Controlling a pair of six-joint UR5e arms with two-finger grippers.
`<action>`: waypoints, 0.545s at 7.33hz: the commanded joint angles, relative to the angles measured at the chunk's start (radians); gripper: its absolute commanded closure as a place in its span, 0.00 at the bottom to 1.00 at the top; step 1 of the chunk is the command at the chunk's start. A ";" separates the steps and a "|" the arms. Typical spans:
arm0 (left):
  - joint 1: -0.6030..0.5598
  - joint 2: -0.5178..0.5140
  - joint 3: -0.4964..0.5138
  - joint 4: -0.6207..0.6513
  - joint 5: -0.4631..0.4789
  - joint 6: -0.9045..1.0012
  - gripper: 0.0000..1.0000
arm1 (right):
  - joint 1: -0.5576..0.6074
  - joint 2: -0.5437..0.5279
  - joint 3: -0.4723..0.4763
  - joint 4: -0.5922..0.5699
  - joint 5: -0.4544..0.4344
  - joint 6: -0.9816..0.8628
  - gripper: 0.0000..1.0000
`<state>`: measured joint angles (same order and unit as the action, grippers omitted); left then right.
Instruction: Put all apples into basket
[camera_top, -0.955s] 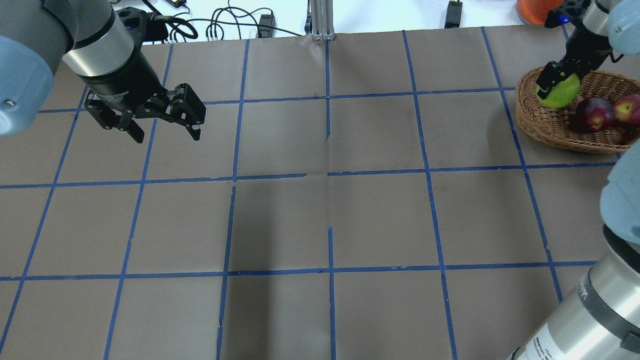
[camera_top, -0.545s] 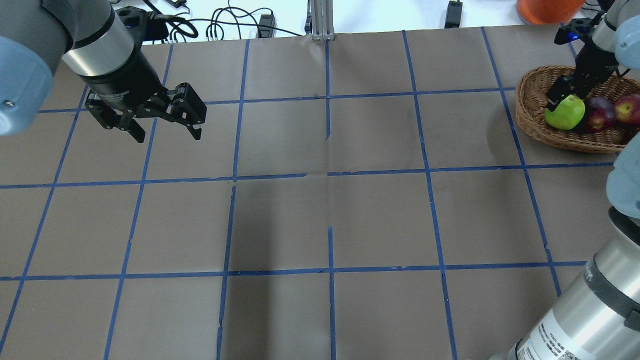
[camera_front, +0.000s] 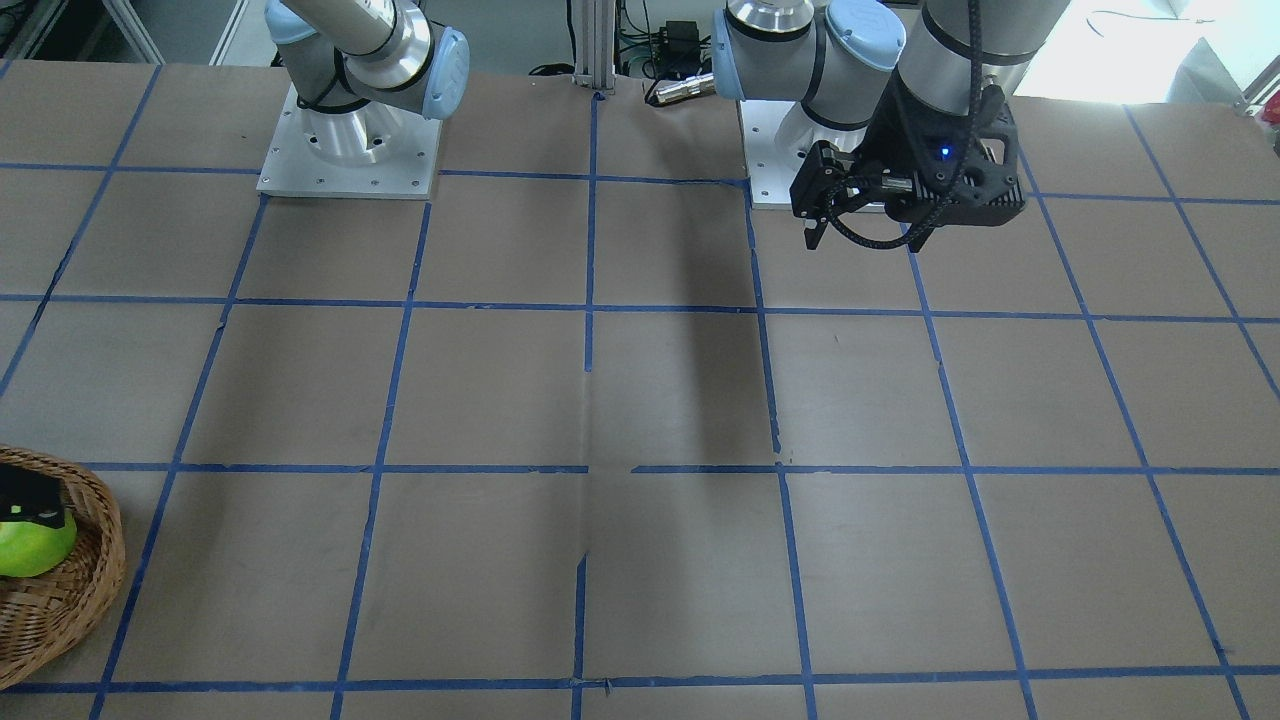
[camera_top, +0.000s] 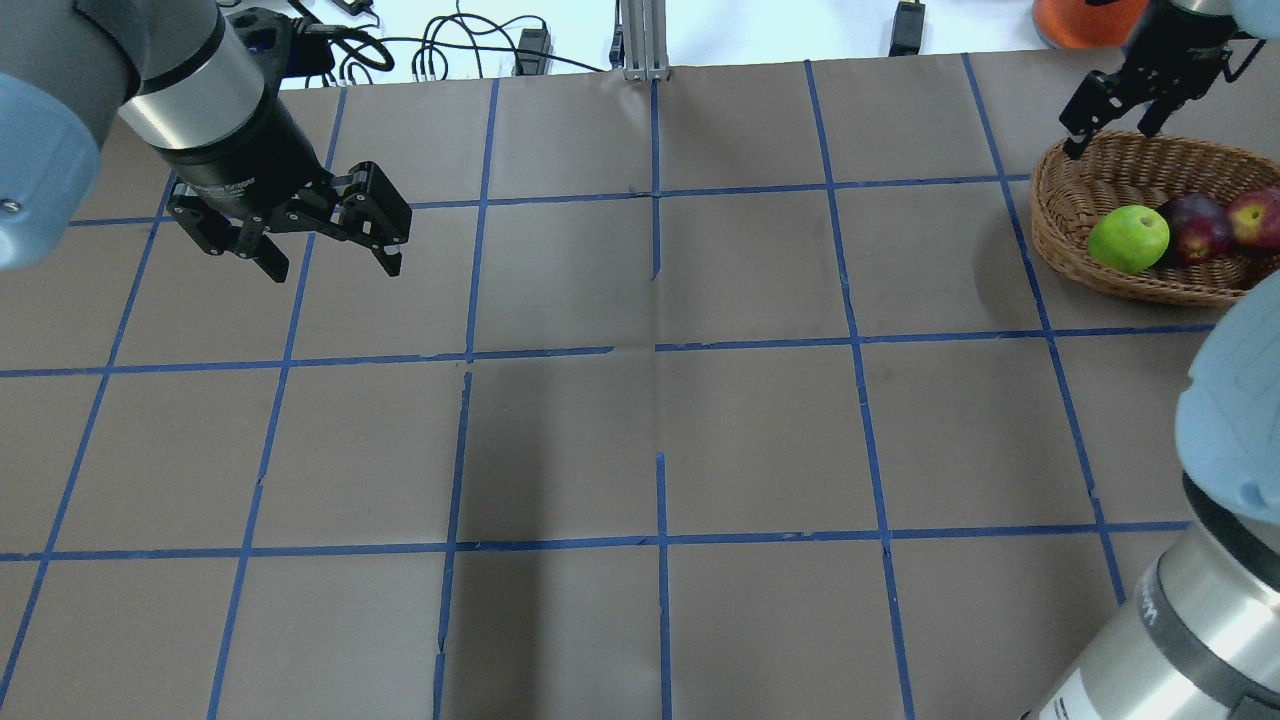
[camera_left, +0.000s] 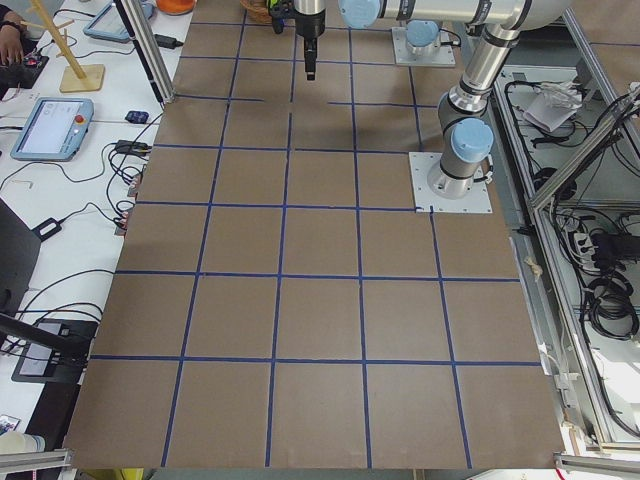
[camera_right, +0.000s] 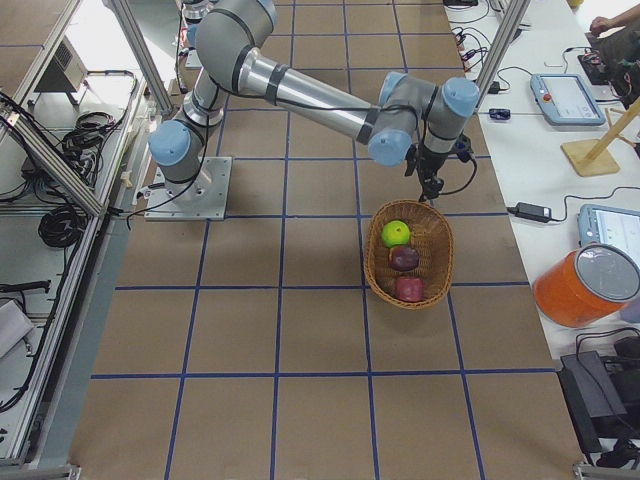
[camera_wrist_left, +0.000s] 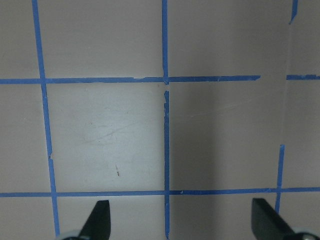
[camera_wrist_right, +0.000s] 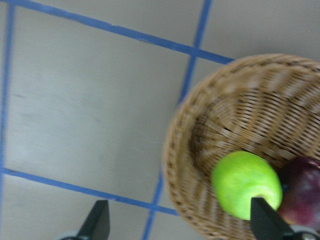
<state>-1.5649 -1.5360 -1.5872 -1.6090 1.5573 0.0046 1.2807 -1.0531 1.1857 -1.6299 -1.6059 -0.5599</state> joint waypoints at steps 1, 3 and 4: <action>-0.001 0.000 0.004 0.000 -0.002 -0.002 0.00 | 0.264 -0.121 0.001 0.119 0.108 0.372 0.00; -0.003 0.002 0.004 0.000 -0.002 -0.003 0.00 | 0.403 -0.207 0.030 0.226 0.112 0.446 0.00; -0.003 0.000 0.004 0.000 -0.002 -0.003 0.00 | 0.394 -0.262 0.090 0.255 0.110 0.445 0.00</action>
<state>-1.5671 -1.5349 -1.5832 -1.6092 1.5555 0.0022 1.6514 -1.2483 1.2203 -1.4308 -1.4995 -0.1361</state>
